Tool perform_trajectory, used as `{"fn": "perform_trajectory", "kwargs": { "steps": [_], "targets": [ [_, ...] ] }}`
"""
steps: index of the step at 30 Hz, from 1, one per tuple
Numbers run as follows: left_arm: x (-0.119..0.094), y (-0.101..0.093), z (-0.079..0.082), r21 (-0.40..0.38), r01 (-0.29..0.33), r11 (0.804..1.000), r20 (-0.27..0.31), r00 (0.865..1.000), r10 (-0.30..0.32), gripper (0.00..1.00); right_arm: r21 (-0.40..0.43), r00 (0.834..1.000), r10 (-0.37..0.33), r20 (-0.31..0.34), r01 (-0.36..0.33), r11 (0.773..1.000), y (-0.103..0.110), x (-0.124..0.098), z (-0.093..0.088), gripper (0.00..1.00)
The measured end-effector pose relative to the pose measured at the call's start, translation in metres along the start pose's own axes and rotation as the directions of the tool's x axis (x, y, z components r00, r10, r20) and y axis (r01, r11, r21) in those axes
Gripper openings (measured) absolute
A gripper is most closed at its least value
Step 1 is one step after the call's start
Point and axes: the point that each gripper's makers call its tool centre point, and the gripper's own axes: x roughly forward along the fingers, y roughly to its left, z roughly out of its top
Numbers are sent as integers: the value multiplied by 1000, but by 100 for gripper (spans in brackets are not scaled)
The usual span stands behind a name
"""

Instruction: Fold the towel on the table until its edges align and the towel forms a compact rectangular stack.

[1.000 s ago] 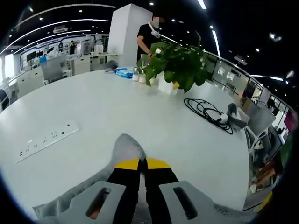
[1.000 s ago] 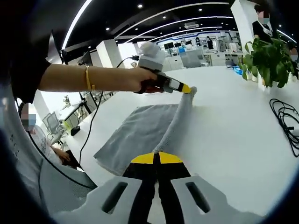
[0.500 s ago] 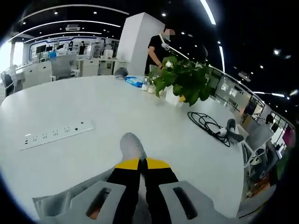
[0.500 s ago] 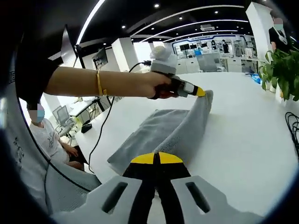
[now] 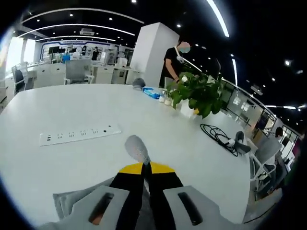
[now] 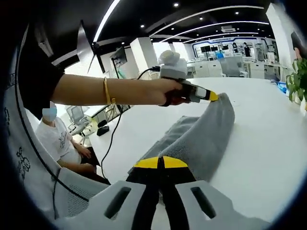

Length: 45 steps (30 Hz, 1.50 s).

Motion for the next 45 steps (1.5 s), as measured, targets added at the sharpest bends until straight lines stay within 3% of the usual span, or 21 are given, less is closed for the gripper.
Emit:
{"fn": "perform_trajectory", "kwargs": {
  "steps": [13,27,30,36,45],
  "targets": [
    [-47,43,-4,-20,-88,996,42,995,88,2,-41,996,92,-11,-93,995,35,30,12,0],
    [-78,83,-20,-62,-147,987,53,987,150,2,-65,987,154,-40,-156,986,70,59,9,0],
    [-75,99,-32,-70,-151,986,23,988,153,2,-76,985,158,-65,-163,984,73,71,1,0],
    [-72,109,-59,-77,-154,985,-19,988,153,2,-92,981,157,-112,-168,981,79,94,-16,0],
    [-74,125,-82,-107,-167,980,-61,985,162,3,-137,970,146,-194,-174,975,93,126,-46,0]
  ]
}}
